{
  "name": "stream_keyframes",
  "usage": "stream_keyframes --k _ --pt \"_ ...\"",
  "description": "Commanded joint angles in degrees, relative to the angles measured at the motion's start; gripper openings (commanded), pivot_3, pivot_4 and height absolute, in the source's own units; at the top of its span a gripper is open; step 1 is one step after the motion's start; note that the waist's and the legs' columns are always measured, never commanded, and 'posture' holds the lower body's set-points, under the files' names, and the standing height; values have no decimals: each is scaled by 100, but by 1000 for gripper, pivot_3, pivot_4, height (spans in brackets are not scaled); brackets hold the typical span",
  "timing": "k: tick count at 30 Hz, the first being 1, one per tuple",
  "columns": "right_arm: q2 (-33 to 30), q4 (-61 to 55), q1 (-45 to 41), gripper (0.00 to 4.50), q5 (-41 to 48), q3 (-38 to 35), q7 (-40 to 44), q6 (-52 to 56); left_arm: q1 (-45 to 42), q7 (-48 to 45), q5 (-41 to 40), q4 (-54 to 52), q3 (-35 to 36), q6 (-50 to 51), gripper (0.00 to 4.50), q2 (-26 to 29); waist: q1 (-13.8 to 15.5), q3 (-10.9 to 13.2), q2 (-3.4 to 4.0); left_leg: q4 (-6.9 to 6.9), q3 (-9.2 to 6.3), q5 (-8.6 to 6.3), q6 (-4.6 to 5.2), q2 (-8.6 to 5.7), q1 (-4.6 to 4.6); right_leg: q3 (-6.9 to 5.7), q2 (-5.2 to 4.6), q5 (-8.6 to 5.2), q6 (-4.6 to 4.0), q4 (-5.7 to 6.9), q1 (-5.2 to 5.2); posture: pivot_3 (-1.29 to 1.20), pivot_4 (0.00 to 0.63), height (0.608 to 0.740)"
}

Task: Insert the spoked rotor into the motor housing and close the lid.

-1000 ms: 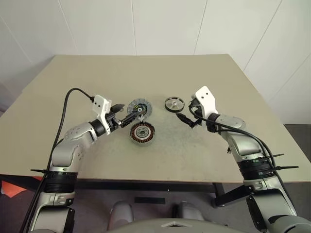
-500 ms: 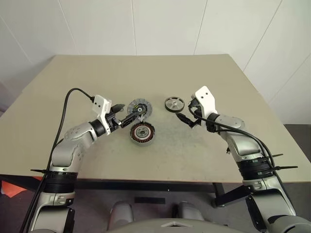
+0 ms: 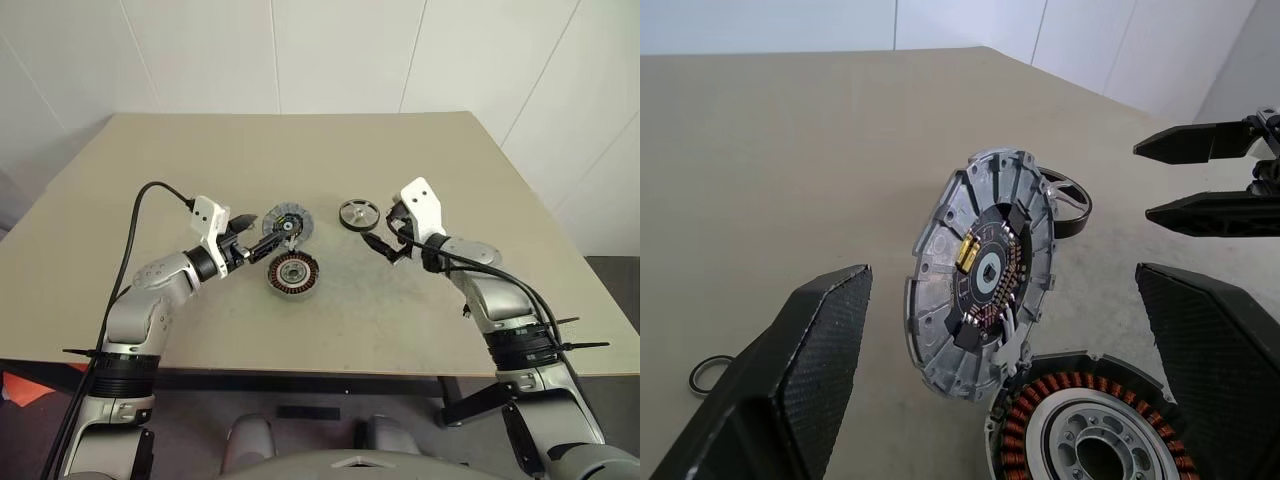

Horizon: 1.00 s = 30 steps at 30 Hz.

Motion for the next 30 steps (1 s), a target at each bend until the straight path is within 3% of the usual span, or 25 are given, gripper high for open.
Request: stream_keyframes --k 1,6,11,20,30 --pt "92 -4 -174 4500 164 -297 -165 162 -34 -9 -20 -155 2 -67 4463 -5 0 0 0 0 0 0 0 0 0 0 0 0 0 0 0 0 0 740" --pt "409 150 -333 4500 450 -603 -384 558 -44 10 -22 -160 12 -65 4463 -17 -2 0 0 -1 0 0 0 0 1 0 0 0 0 0 0 0 0 740" --pt "1098 969 -1040 4500 1305 -1743 -1068 1396 -38 32 -7 -174 -22 -66 4463 -56 -17 0 1 -2 0 3 -5 1 4 3 0 1 -2 6 -3 0 0 740" --pt "1482 2724 -1982 4500 1978 -3109 -2264 1604 13 54 3 -248 -53 -60 4463 -54 2 0 1 -3 0 5 -9 0 -3 0 0 1 -2 10 -10 0 0 740" --pt "1672 2802 -2065 4500 2581 -3558 -2637 1959 123 101 5 -374 -56 -18 4463 -12 -3 1 2 -4 0 6 -12 3 -7 0 0 1 -2 12 -18 0 0 740"
